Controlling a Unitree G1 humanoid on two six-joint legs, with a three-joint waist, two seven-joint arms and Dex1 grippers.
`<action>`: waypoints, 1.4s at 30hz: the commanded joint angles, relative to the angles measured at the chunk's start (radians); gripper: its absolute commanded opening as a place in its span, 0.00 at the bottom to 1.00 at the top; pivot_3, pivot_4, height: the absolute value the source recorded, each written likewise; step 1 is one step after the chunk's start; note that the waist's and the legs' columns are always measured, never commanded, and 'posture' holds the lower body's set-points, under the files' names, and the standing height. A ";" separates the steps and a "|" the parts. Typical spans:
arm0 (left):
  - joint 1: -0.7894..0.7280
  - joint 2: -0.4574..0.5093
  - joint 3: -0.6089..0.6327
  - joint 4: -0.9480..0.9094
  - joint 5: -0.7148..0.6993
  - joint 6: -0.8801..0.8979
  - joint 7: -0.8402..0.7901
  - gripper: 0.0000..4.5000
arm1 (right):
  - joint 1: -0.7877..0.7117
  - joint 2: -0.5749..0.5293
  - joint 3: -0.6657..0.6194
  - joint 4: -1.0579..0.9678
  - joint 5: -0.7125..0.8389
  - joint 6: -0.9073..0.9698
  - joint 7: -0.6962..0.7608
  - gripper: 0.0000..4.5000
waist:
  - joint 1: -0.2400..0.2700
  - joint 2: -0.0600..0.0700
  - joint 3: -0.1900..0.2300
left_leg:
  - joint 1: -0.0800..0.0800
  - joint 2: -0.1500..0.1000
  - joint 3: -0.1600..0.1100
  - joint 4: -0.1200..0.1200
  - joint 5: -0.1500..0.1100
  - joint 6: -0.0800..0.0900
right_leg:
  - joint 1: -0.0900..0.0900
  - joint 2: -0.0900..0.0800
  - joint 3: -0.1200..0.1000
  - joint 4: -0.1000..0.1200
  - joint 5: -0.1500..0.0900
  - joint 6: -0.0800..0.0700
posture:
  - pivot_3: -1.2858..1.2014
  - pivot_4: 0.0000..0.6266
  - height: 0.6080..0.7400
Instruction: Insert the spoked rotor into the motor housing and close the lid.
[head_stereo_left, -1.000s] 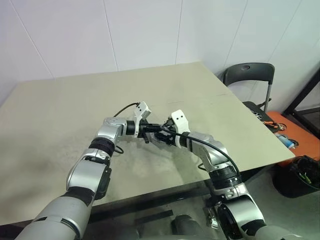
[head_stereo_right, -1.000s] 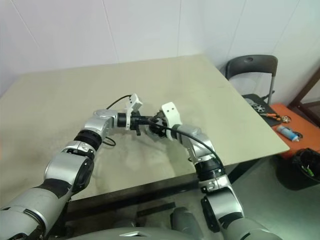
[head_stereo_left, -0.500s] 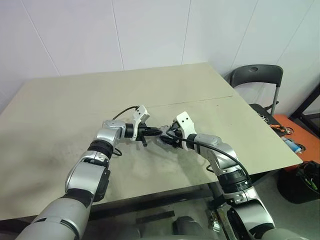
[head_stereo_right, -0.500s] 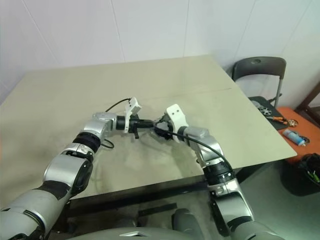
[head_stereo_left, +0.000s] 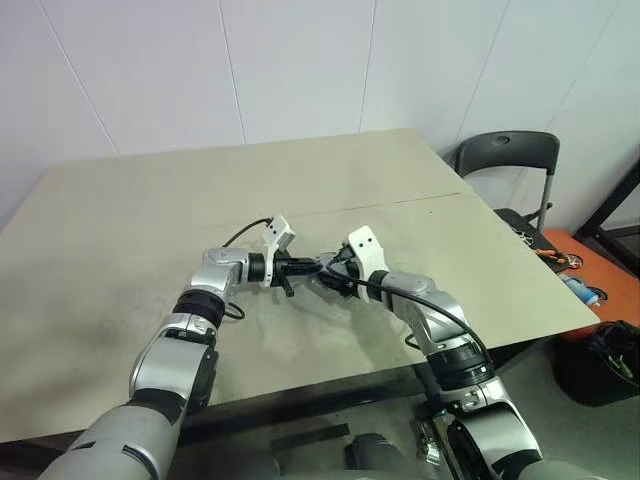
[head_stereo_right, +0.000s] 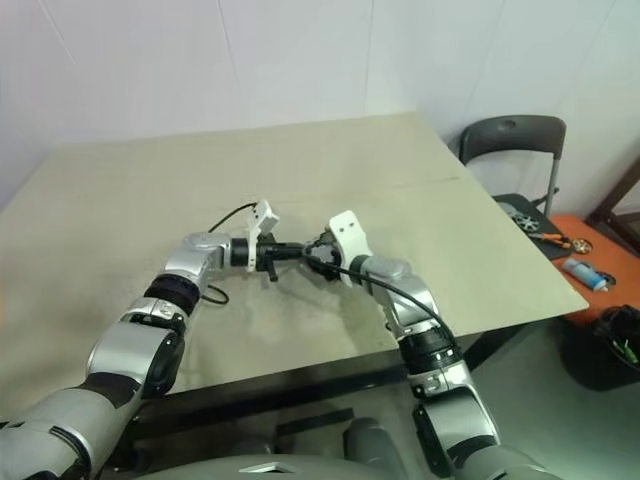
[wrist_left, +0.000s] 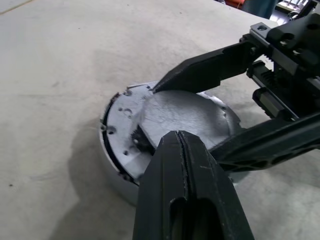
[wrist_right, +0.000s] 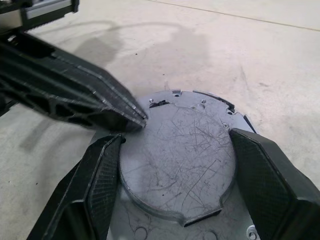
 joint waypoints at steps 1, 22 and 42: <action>0.031 0.000 -0.012 -0.020 0.004 0.036 0.002 0.01 | 0.022 0.042 0.007 0.048 0.016 0.022 -0.014 0.68 | -0.001 0.000 -0.001 | 0.001 0.000 0.000 0.000 0.000 0.000 | 0.001 0.000 0.000 0.000 0.000 0.000 | 0.52 0.00 1.00; 0.083 0.011 0.024 -0.119 -0.043 0.113 0.049 0.01 | -0.022 0.090 -0.053 0.129 -0.006 -0.080 -0.097 0.68 | -0.013 0.000 -0.001 | 0.004 0.000 0.000 0.002 0.001 -0.001 | 0.004 0.001 0.001 0.002 0.002 -0.004 | 0.52 0.00 1.00; 0.069 -0.008 0.029 -0.192 -0.062 0.128 0.058 0.01 | 0.002 0.070 0.016 0.200 -0.067 -0.060 -0.065 0.68 | -0.025 0.001 -0.001 | 0.005 0.000 0.000 0.000 0.001 -0.001 | 0.004 0.001 0.001 0.001 0.002 -0.003 | 0.52 0.00 1.00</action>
